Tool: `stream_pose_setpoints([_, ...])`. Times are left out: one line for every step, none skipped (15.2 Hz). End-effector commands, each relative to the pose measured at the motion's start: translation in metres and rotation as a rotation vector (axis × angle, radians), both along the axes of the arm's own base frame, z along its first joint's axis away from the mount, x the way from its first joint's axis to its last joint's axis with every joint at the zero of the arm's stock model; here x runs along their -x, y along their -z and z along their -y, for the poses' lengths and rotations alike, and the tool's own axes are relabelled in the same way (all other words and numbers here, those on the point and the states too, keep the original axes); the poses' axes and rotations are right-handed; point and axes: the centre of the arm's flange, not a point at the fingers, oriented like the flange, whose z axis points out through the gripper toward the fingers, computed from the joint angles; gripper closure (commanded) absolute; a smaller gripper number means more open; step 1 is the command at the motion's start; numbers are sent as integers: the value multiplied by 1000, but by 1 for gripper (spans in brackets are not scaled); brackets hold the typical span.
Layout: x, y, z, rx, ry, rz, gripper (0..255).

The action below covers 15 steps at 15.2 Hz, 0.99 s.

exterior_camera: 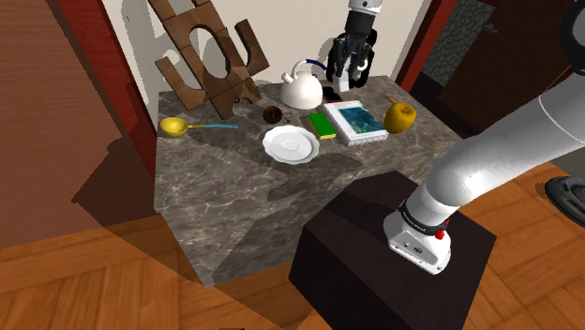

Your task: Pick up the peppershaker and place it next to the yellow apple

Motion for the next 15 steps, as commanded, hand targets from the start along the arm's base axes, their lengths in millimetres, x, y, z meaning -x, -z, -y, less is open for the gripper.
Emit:
stream_pose_setpoints([20, 0, 20, -1, -1, 0, 255])
stream_pose_setpoints([29, 0, 29, -1, -1, 0, 255])
stream_pose_setpoints([38, 0, 38, -1, -1, 0, 255])
stream_pose_setpoints([48, 0, 48, -1, -1, 0, 255])
stream_pose_setpoints([57, 0, 57, -1, -1, 0, 255])
stream_pose_setpoints([66, 0, 66, -1, -1, 0, 255])
stream_pose_setpoints([76, 0, 76, -1, -1, 0, 255])
stream_pose_setpoints([85, 0, 85, -1, -1, 0, 255])
stream_pose_setpoints([94, 0, 95, -1, -1, 0, 255])
stream_pose_setpoints([103, 0, 104, -1, -1, 0, 255])
stream_pose_setpoints([113, 0, 113, -1, -1, 0, 255])
stream_pose_setpoints([122, 0, 123, -1, -1, 0, 255])
stream_pose_setpoints([131, 0, 132, -1, -1, 0, 255])
stream_pose_setpoints([141, 0, 142, -1, -1, 0, 255])
stream_pose_setpoints([150, 0, 151, -1, -1, 0, 255])
